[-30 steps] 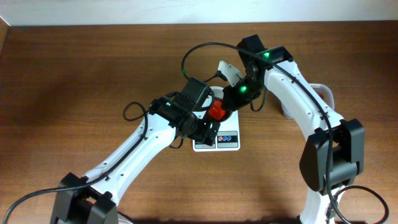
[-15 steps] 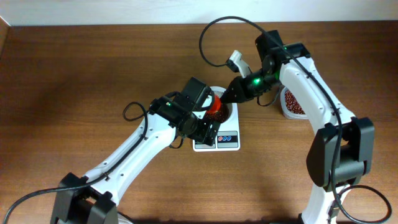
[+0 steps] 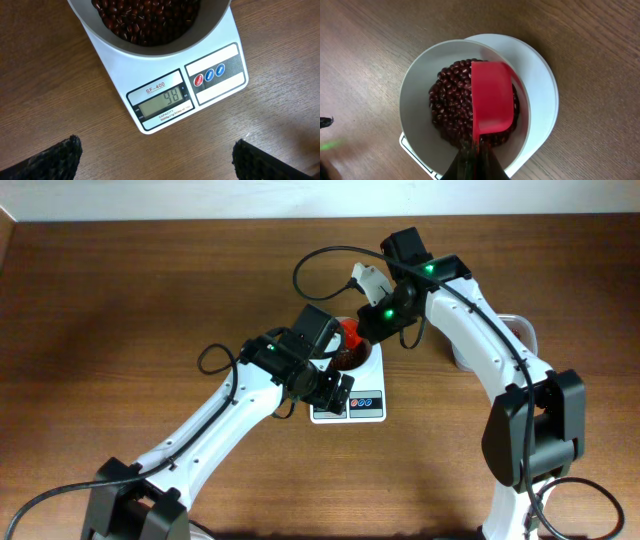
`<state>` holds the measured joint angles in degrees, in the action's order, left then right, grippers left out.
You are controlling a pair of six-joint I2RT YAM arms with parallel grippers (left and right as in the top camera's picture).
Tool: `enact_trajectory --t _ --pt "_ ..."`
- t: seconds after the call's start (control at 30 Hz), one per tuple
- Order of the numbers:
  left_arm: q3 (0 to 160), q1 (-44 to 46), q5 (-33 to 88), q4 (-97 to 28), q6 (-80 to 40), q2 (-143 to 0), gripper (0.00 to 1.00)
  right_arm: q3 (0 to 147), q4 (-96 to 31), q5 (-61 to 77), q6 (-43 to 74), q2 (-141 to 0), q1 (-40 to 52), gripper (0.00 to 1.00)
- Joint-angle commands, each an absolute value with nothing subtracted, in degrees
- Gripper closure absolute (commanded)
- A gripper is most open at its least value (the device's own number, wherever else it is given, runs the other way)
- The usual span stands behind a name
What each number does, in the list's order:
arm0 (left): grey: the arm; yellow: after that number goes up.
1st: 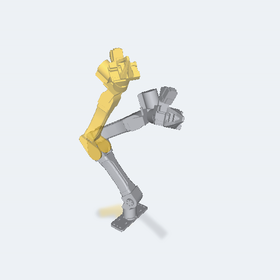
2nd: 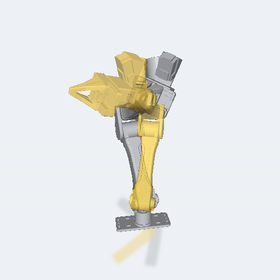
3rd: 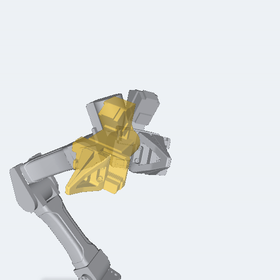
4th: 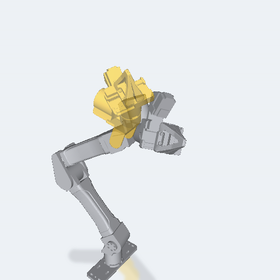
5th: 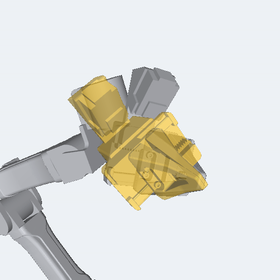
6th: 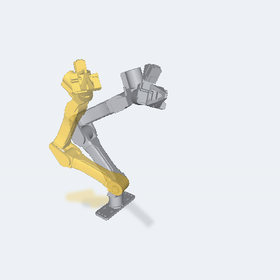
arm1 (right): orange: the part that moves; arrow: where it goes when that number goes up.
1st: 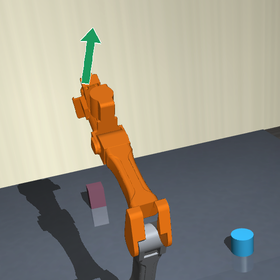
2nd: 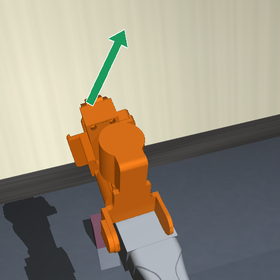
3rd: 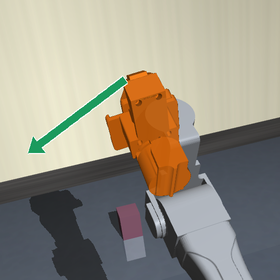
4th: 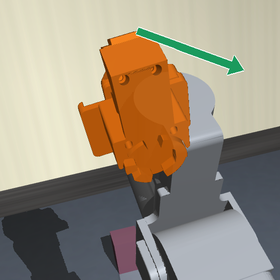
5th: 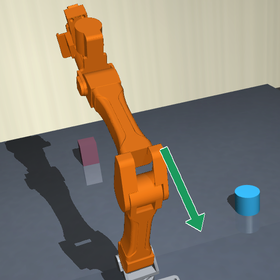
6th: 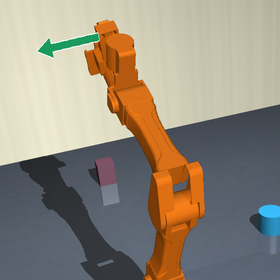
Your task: Scoop item into bowl and weigh 50g on scale
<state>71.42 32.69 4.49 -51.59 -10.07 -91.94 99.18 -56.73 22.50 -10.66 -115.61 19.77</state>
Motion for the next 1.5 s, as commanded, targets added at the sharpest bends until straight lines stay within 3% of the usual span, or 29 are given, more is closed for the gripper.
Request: enact_trajectory --t 0.0,0.7,1.03,1.47 --pt "71.4 32.9 4.5 -51.7 -9.1 -92.4 0.01 98.9 -58.4 19.8 -10.3 -116.5 19.9 0.96" --pt "71.4 32.9 4.5 -51.7 -9.1 -92.4 0.01 97.6 -62.3 42.0 -10.0 -116.6 19.7 0.96" --pt "71.4 32.9 4.5 -51.7 -9.1 -92.4 0.01 97.7 -62.1 54.4 -7.1 -116.6 12.3 0.96" --pt "71.4 32.9 4.5 -51.7 -9.1 -92.4 0.01 97.6 -57.6 13.9 -7.8 -117.6 22.6 0.96"
